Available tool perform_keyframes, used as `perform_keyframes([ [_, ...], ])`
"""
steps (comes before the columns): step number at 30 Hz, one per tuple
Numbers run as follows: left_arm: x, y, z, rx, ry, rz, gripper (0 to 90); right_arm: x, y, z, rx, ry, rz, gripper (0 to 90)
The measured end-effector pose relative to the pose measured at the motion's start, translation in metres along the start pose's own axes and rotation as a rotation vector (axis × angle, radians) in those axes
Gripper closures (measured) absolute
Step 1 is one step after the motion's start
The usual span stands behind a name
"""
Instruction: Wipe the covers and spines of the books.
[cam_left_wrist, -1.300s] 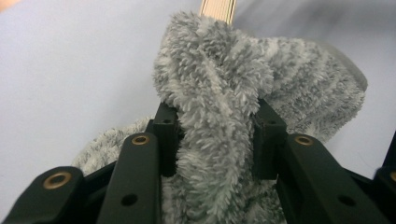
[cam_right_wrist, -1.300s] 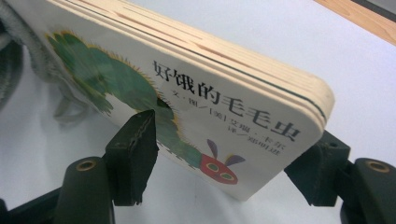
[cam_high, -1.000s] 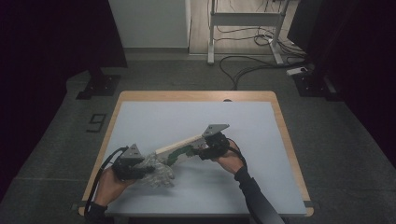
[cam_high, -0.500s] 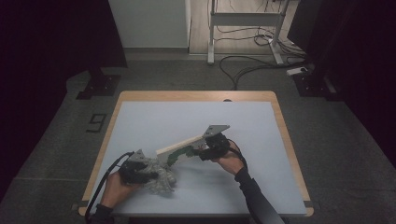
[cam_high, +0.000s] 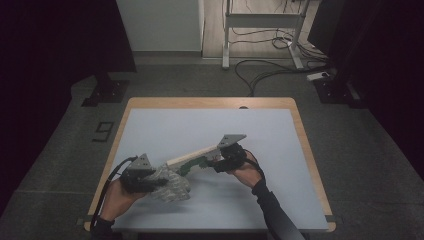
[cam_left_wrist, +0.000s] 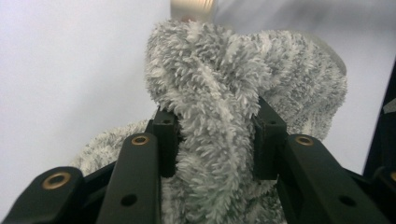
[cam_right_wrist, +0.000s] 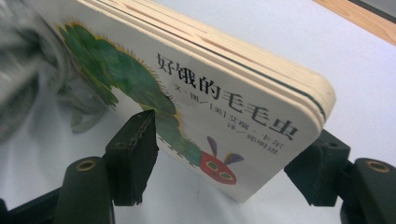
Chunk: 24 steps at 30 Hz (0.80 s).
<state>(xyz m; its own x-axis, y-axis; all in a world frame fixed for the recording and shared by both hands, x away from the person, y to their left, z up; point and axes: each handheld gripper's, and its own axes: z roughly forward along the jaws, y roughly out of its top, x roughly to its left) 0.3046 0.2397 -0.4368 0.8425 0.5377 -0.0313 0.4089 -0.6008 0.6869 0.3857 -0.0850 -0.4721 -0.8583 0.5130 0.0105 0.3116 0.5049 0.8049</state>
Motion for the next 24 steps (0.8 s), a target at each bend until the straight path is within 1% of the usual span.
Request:
perform_keyframes([
  [4, -0.003, 0.010, -0.010, -0.011, 0.013, 0.015, 61.6, 0.000, -0.001, 0.000, -0.003, 0.001, -0.001, 30.3],
  [8, 0.000, 0.008, -0.011, -0.008, 0.015, 0.009, 61.5, -0.001, -0.001, -0.001, -0.005, 0.002, 0.000, 30.6],
  [11, 0.004, 0.003, -0.014, -0.012, 0.016, -0.009, 61.3, -0.001, -0.001, -0.001, -0.008, 0.004, 0.006, 30.9],
  [14, 0.010, -0.004, -0.020, -0.012, 0.028, -0.032, 61.2, -0.001, -0.002, -0.001, -0.010, 0.008, 0.008, 31.4],
  [18, 0.020, -0.012, -0.031, -0.012, 0.056, -0.064, 61.2, -0.002, -0.002, -0.001, -0.013, 0.008, 0.011, 31.6],
  [21, 0.028, -0.017, -0.038, -0.004, 0.090, -0.082, 61.1, -0.002, -0.001, -0.001, -0.012, 0.008, 0.012, 31.6],
  [24, 0.037, -0.020, -0.046, -0.006, 0.114, -0.105, 61.1, -0.002, -0.001, -0.001, -0.013, 0.008, 0.014, 31.8],
])
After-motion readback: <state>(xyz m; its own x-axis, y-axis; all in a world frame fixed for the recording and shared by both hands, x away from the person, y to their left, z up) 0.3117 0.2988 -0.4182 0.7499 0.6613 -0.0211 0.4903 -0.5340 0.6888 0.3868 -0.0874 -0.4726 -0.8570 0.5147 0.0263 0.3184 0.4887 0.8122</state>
